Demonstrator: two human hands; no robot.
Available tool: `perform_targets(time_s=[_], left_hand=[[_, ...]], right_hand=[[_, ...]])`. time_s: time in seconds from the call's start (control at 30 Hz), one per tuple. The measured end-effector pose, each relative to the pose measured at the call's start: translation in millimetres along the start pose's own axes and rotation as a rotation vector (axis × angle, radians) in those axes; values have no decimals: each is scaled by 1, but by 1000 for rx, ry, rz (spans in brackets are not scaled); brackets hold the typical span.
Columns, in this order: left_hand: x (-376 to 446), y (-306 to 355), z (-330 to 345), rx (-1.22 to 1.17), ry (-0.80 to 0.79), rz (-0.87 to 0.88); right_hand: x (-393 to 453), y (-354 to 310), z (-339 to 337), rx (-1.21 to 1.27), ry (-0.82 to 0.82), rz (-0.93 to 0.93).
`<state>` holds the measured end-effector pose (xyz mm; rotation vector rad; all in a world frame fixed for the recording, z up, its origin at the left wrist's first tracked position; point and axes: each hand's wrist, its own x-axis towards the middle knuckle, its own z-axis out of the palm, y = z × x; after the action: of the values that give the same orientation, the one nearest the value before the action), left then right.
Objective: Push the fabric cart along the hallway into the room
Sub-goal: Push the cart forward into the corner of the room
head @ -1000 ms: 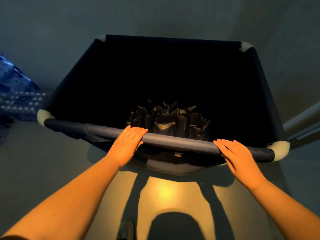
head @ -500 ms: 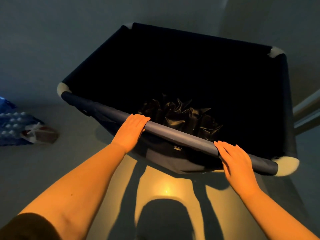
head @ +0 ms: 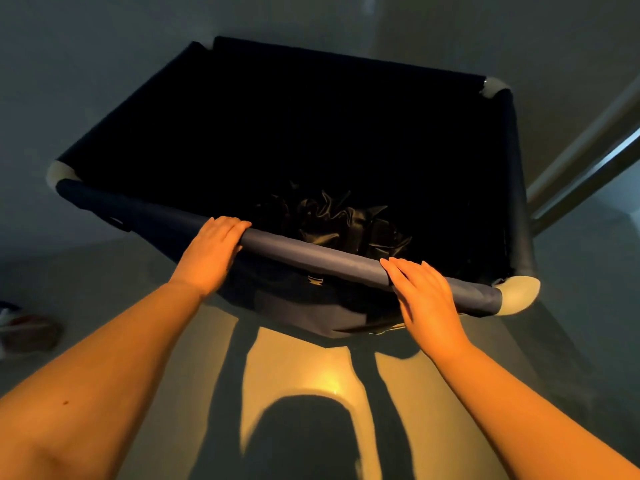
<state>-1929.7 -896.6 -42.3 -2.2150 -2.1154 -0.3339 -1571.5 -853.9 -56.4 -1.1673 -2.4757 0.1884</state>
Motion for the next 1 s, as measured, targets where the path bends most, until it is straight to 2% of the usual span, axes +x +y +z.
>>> perform_targets(time_s=[0.43,0.77,1.0], left_hand=[[-28,-54,-5,-9,46,-35],[-78,-69,-10,-13,99,-161],[-118,-53,-20,5,109,-287]], right_hand=[[27,-41,24,-10,-17,-60],[47,-57,35,-3,-52,-206],[58,-57,40,55,-111,-328]])
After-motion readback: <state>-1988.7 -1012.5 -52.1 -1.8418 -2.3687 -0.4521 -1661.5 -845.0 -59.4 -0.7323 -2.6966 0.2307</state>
